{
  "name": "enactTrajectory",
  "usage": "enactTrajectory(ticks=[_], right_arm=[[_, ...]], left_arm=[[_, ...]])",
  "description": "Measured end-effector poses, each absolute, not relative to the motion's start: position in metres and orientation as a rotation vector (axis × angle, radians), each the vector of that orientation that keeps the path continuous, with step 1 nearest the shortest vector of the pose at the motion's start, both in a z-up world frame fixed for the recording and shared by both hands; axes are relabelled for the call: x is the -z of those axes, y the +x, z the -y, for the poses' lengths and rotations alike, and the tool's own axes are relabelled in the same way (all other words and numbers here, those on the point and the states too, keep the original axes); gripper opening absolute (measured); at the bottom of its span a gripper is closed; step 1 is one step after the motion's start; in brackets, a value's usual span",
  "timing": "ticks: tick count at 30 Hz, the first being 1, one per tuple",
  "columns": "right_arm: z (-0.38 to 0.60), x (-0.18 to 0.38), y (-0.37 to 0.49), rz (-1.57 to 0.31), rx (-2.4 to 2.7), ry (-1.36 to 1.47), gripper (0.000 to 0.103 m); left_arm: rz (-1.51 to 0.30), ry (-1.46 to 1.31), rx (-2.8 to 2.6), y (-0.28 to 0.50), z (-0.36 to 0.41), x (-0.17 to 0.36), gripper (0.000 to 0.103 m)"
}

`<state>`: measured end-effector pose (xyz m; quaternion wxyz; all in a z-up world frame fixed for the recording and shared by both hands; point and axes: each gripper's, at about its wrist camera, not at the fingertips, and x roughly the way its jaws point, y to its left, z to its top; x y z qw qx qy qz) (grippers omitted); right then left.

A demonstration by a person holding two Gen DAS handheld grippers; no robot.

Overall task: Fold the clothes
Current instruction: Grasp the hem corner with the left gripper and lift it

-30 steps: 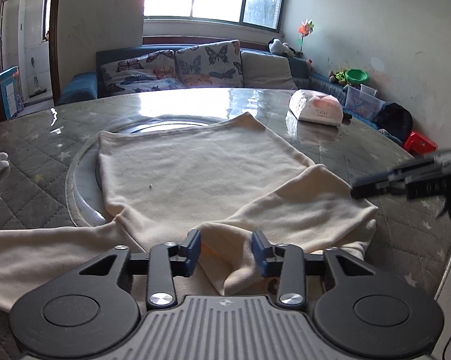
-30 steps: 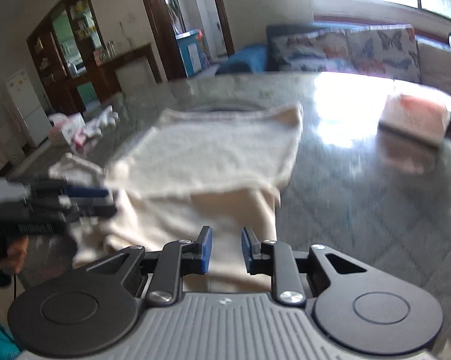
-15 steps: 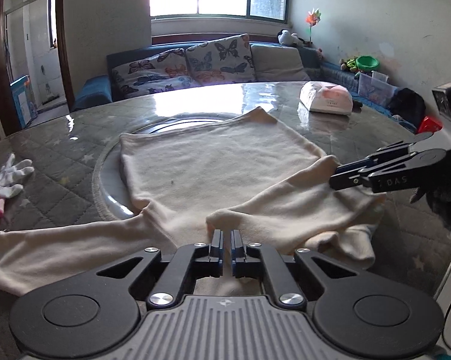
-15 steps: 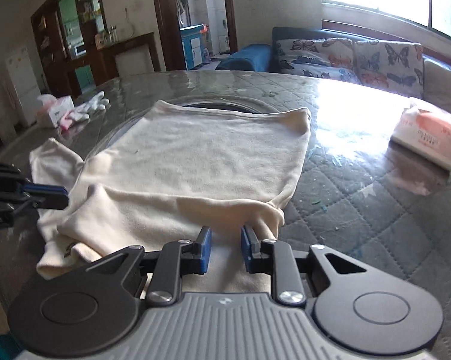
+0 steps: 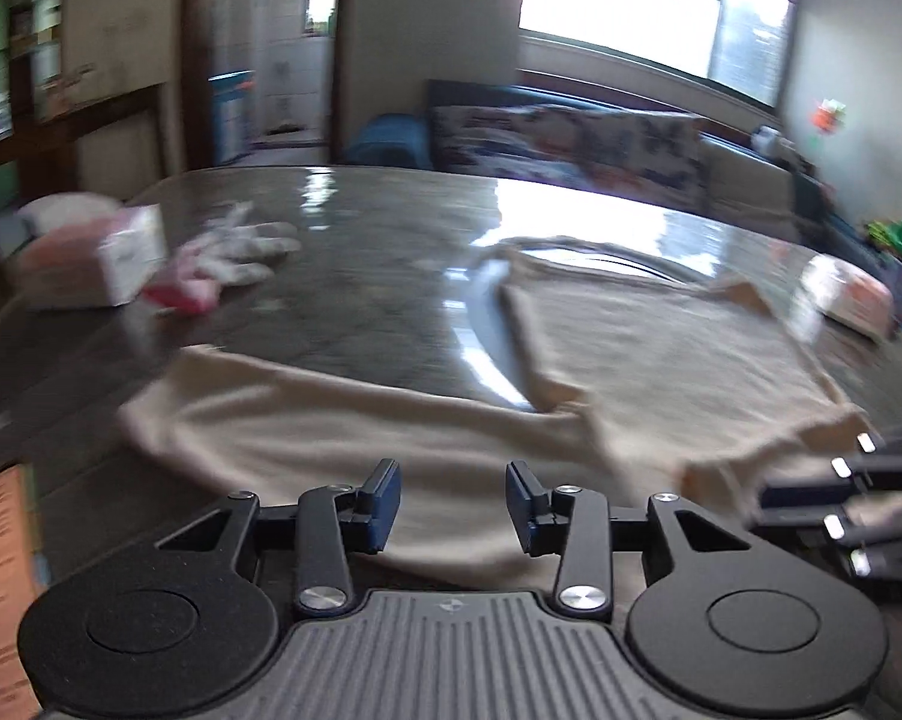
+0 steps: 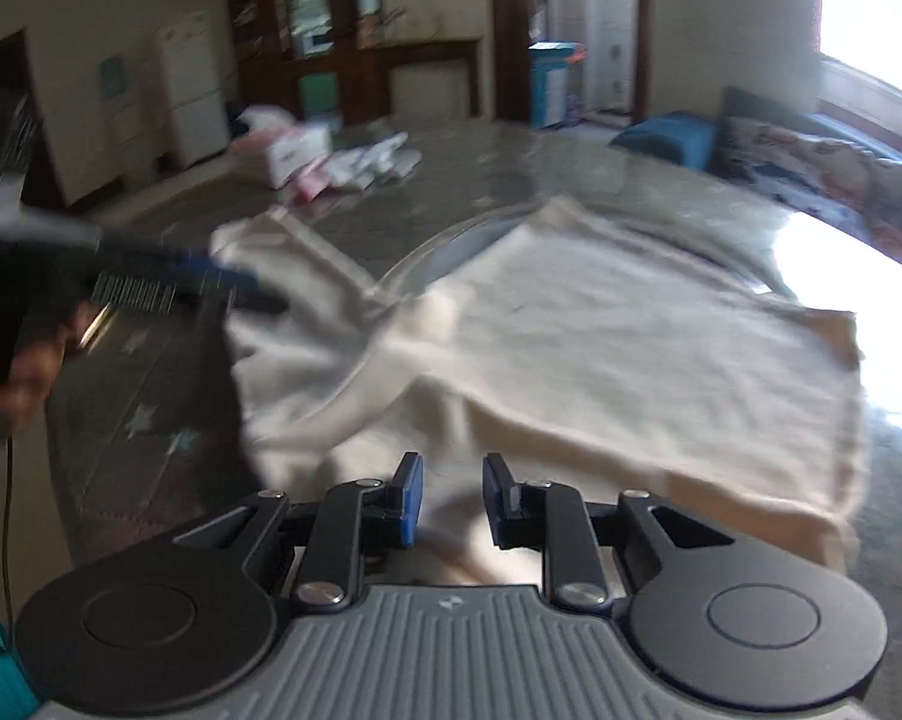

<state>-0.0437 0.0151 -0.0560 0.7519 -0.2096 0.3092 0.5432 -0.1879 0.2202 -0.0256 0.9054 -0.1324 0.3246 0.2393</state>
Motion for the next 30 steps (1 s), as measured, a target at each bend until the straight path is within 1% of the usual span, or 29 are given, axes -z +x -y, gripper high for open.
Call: enactTrajectory(ticks=[3, 5, 8, 10, 12, 13, 15, 16, 17, 18, 20, 24, 30], right_arm=[[-0.021, 0.057, -0.052, -0.658, -1.201, -0.495, 0.023], [-0.019, 0.053, -0.051, -0.673, -1.207, -0.475, 0.023], [-0.015, 0.049, -0.051, -0.675, -1.203, -0.473, 0.023], [-0.013, 0.046, -0.051, -0.67, -1.198, -0.469, 0.024], [-0.01, 0.042, -0.051, -0.664, -1.193, -0.461, 0.026], [-0.008, 0.04, -0.051, -0.66, -1.191, -0.458, 0.027], [-0.005, 0.037, -0.052, -0.653, -1.186, -0.45, 0.027], [-0.003, 0.035, -0.052, -0.65, -1.184, -0.447, 0.027], [-0.002, 0.033, -0.052, -0.646, -1.181, -0.443, 0.028], [0.0, 0.031, -0.052, -0.643, -1.179, -0.439, 0.028], [0.003, 0.027, -0.052, -0.636, -1.174, -0.432, 0.028], [0.02, 0.027, -0.044, -0.642, -1.119, -0.378, 0.028], [0.048, 0.028, -0.03, -0.656, -1.024, -0.288, 0.028]], left_arm=[[-0.656, -0.276, -0.647, -0.198, -0.246, 0.024, 0.05], [-0.645, -0.264, -0.755, -0.203, -0.262, 0.023, 0.058], [-0.638, -0.289, -0.803, -0.204, -0.277, 0.027, 0.065], [-0.635, -0.313, -0.811, -0.204, -0.285, 0.03, 0.066], [-0.632, -0.338, -0.819, -0.203, -0.293, 0.033, 0.064], [-0.63, -0.35, -0.823, -0.203, -0.297, 0.035, 0.062], [-0.627, -0.375, -0.831, -0.203, -0.305, 0.038, 0.049], [-0.625, -0.387, -0.835, -0.203, -0.309, 0.039, 0.031], [-0.623, -0.4, -0.839, -0.202, -0.313, 0.041, 0.018], [-0.621, -0.412, -0.843, -0.202, -0.317, 0.043, 0.014], [-0.602, -0.46, -0.827, -0.204, -0.32, 0.042, 0.011], [-0.539, -0.494, -0.715, -0.205, -0.304, 0.027, 0.01], [-0.511, -0.408, -0.431, -0.182, -0.239, -0.008, 0.009]])
